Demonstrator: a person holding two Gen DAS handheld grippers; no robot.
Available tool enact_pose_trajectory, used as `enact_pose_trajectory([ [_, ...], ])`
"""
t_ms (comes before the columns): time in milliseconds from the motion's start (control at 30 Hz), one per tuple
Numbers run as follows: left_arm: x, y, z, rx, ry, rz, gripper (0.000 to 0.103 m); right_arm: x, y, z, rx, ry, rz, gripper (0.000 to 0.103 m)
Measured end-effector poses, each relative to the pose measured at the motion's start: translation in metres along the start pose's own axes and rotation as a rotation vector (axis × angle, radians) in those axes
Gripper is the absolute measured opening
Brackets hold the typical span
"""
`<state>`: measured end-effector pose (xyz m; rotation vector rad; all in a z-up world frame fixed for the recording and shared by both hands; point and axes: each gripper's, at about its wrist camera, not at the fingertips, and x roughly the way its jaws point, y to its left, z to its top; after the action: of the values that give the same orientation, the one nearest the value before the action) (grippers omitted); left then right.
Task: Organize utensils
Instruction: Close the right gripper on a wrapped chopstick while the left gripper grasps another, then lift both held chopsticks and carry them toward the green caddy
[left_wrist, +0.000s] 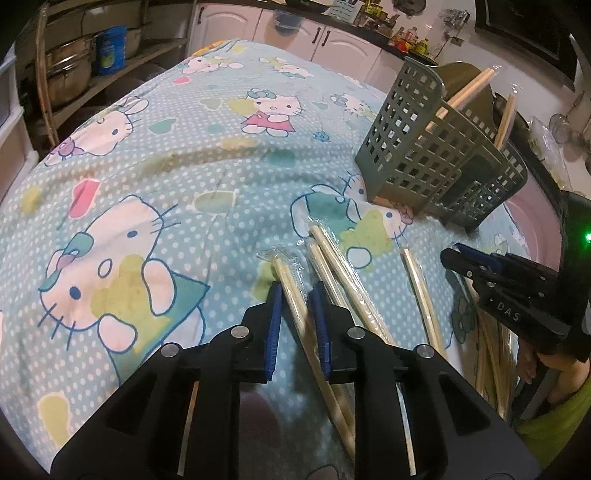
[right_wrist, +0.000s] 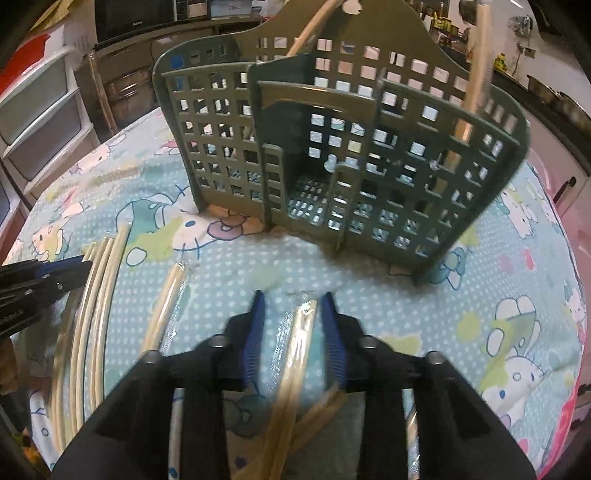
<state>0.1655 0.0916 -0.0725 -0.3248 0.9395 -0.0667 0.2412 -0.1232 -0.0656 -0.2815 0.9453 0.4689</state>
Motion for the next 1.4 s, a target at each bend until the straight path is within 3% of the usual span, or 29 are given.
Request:
enact_pose_trajectory([
  [300,0.006,0.006,0.011,-0.046,0.006,-0.016,0.012,-0.028,0.000,0.005,0.049,-0.072,0.071,0.009],
  [500,0.004,0.007,0.014,-0.050,-0.005,-0.007,0.004,-0.060,-0.006,0.003,0.097,-0.163,0.121,0.009],
  [1133,-0.103,-0.033,0.038,0.035,-0.295,-0.136,0.001,-0.135,-0.028,-0.011,0.199,-0.365,0.162,0.009],
  [1400,-0.131,-0.064,0.050,0.099,-0.363,-0.189,0.001,-0.172,-0.040,-0.016,0.237,-0.464,0.157,0.006],
])
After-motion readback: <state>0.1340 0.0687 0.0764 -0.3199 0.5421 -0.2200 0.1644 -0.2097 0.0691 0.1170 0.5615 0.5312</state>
